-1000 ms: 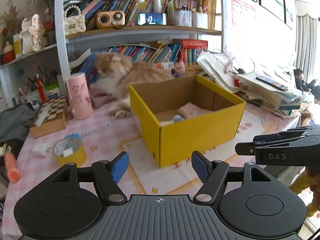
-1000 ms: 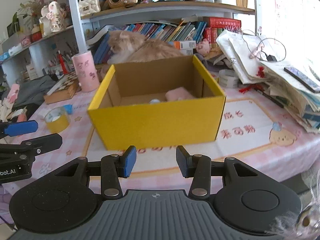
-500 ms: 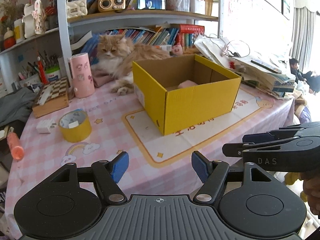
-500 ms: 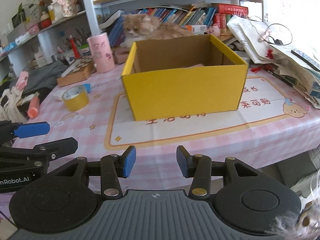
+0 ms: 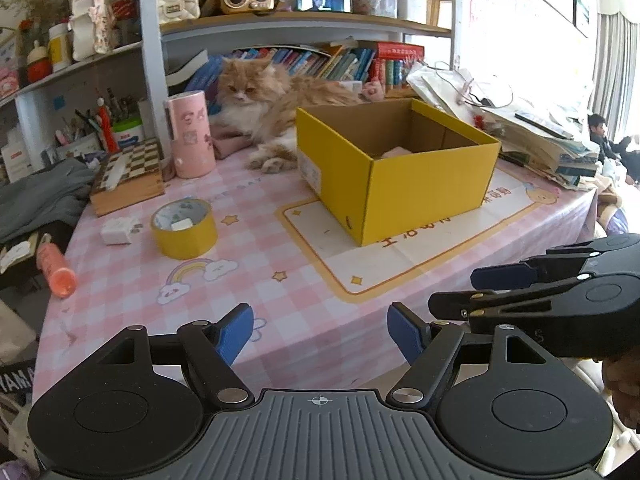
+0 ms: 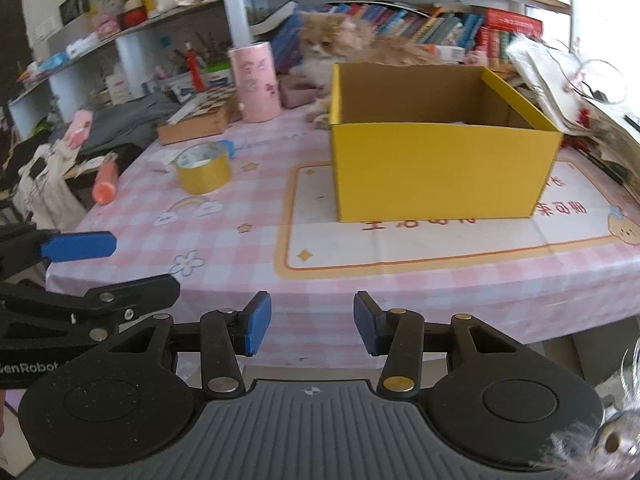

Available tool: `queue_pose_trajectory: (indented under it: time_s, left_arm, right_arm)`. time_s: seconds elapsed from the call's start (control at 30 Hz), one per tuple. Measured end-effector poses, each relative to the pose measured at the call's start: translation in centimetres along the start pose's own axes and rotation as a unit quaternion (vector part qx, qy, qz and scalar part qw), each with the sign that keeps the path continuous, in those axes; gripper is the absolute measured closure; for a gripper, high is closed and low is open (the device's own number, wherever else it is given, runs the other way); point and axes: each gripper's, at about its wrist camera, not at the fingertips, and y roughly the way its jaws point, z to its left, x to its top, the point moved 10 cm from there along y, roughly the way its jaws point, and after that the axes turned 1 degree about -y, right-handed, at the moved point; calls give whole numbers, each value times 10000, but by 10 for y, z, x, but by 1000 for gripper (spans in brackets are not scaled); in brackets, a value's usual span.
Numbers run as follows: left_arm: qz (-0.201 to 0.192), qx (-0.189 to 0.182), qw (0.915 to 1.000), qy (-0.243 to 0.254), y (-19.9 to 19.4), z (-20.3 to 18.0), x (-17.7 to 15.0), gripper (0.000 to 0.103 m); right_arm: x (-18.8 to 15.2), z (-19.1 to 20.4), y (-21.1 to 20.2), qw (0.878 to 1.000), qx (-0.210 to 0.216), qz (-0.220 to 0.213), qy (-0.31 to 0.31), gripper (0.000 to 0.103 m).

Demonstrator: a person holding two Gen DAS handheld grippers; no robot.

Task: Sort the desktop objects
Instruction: 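Raise both open tools out of the yellow box and back toward the table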

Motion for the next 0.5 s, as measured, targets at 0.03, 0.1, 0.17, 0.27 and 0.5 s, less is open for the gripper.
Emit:
queue_pose_trajectory:
  time_s: [0.03, 0.1, 0.17, 0.27, 0.5]
  left_arm:
    - [-2, 8, 10000, -20, -1, 3, -1, 27]
    - [-9, 17, 10000, -43, -3, 6, -2, 27]
    - [-32, 36, 10000, -63, -6, 10, -3, 26]
    - [-83, 87, 9999, -107, -10, 15, -4, 26]
    - [-208, 170, 9994, -239, -20, 25, -5, 26]
  right_arm:
    - [0, 3, 0, 10000, 6, -5, -40, 60]
    - [0, 8, 0, 9999, 2, -25, -104, 60]
    - [1, 13, 0, 9999, -3, -43, -147, 60]
    - [2, 20, 0, 9997, 22, -59, -216, 60]
    - [4, 38, 0, 9987, 99, -99, -491, 60]
